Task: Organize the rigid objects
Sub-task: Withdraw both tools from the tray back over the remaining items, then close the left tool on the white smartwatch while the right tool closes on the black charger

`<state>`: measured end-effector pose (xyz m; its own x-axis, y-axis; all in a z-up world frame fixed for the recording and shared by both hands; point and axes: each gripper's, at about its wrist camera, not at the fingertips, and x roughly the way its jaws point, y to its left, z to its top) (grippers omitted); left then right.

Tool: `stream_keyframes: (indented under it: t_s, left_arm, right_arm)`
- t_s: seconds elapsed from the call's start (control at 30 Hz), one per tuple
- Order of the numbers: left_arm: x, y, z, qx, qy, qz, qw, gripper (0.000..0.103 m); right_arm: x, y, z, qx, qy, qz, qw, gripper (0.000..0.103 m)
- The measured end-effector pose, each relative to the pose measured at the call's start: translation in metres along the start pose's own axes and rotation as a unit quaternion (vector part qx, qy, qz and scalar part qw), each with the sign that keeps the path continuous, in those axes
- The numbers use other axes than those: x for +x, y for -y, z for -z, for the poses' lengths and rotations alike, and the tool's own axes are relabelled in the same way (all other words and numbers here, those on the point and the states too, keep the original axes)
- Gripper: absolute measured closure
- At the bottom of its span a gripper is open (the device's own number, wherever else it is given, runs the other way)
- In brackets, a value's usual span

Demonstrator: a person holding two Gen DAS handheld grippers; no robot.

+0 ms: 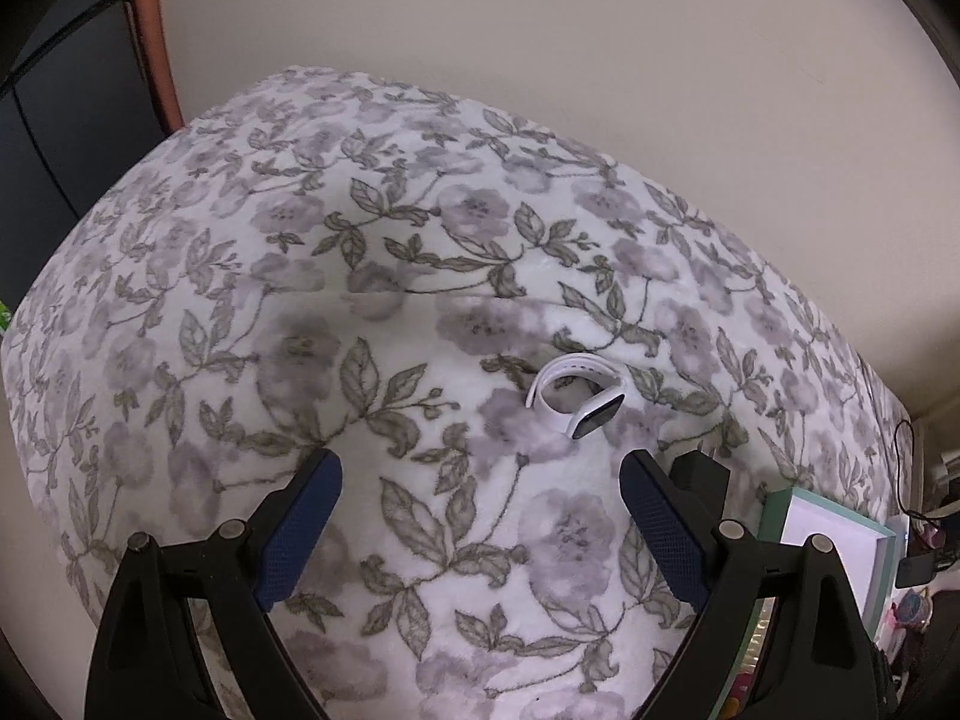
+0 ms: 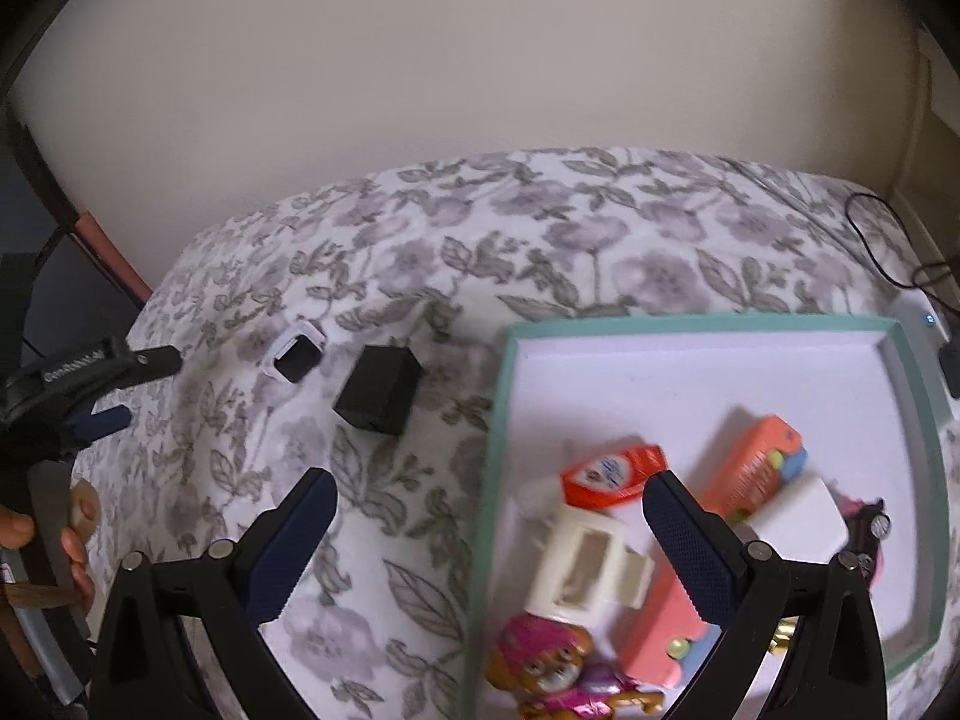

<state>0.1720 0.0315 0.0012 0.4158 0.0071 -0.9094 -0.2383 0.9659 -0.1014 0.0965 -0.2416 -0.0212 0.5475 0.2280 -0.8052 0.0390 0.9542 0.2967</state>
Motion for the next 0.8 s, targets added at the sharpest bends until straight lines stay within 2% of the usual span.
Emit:
stream_keyframes:
  t_s: [0.1,0.3,0.4,0.47,0.6,0.7,0.8]
  left_arm:
    - [0.005,0.001,-0.006,-0.004,-0.005,0.011,0.9999,0.009]
    - [0.024,0.003,-0.015,-0.008,-0.015,0.020,0.9996,0.009]
    - [0.034,0.003,-0.019,-0.011,-0.020,0.023,0.9995,0.009]
    - [0.041,0.004,-0.022,-0.011,-0.025,0.029,0.9992,0.009]
    - [0.053,0.011,-0.026,-0.005,-0.028,0.029,0.9992,0.009]
    - [0.063,0.018,-0.028,-0.002,-0.034,0.045,0.9984,0.009]
    - [0.074,0.028,-0.030,0.010,-0.037,0.039,0.9985,0.009]
  right_arm:
    - [0.009,-0.010,-0.007,-0.003,-0.003,-0.014,1.000,0.000]
    - [0.033,-0.029,-0.020,-0.013,-0.017,-0.032,0.999,0.009]
    - [0.045,-0.039,-0.024,-0.026,-0.024,-0.031,0.999,0.010]
    - [0.054,-0.044,-0.027,-0.033,-0.027,-0.032,0.999,0.016]
    - [0.068,-0.055,-0.031,-0.045,-0.031,-0.035,0.998,0.017]
    - [0.080,-0.062,-0.032,-0.056,-0.036,-0.037,0.997,0.021]
    - [0.092,-0.064,-0.032,-0.055,-0.043,-0.035,0.997,0.023]
